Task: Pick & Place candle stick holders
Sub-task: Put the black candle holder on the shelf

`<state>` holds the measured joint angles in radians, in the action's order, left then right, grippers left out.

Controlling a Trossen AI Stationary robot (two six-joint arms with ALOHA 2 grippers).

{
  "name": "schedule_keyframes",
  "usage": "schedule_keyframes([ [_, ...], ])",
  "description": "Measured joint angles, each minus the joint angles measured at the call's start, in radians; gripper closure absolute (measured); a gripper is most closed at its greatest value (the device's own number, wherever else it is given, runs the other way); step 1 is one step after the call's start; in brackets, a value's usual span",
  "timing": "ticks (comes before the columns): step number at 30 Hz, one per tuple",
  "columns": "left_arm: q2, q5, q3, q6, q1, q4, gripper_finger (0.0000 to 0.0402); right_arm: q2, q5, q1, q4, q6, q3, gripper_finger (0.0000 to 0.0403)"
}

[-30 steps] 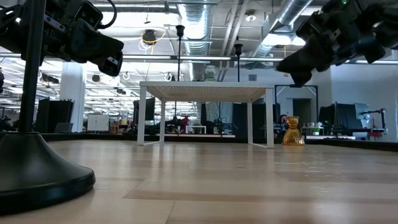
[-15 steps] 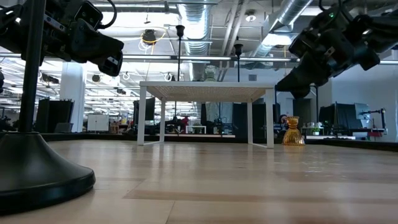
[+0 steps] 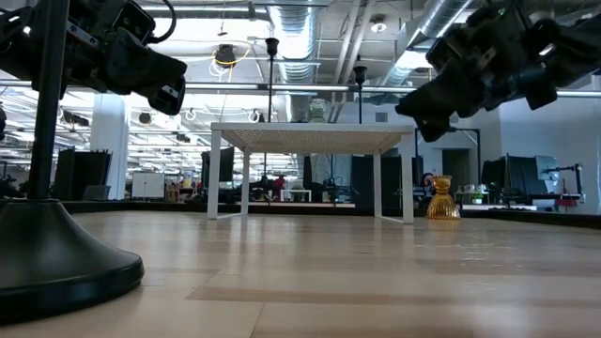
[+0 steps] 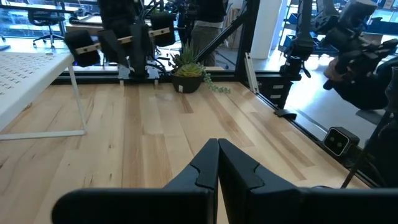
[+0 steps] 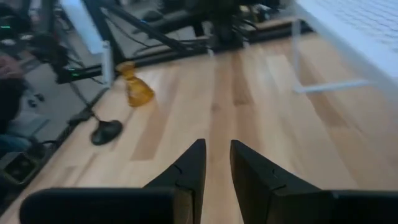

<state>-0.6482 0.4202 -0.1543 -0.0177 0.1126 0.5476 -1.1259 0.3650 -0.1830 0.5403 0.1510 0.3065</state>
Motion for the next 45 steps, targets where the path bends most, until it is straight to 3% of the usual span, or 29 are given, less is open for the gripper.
schedule_keyframes([
  [3,0.000,0.000,0.000,0.000,-0.034,0.000,0.0394,-0.016,-0.033,0.063,0.051,0.001,0.001,0.0337],
  [12,-0.025,-0.003,0.000,-0.047,-0.240,0.002,0.0395,-0.026,-0.289,0.220,0.102,0.003,0.001,0.0337],
  [16,-0.087,-0.091,0.000,-0.062,-0.312,0.015,0.0396,-0.026,-0.366,0.259,0.151,0.033,0.001,0.0337],
  [27,-0.350,-0.050,-0.019,-0.056,-0.444,0.238,0.0395,-0.025,-0.484,0.333,0.227,0.034,0.001,0.0337],
  [37,-0.582,-0.044,-0.169,0.004,-0.522,0.243,0.0397,-0.025,-0.550,0.347,0.268,0.035,0.001,0.0337],
  [45,-0.643,-0.004,-0.211,0.004,-0.594,0.246,0.0395,-0.025,-0.550,0.347,0.269,0.076,0.001,0.0337],
])
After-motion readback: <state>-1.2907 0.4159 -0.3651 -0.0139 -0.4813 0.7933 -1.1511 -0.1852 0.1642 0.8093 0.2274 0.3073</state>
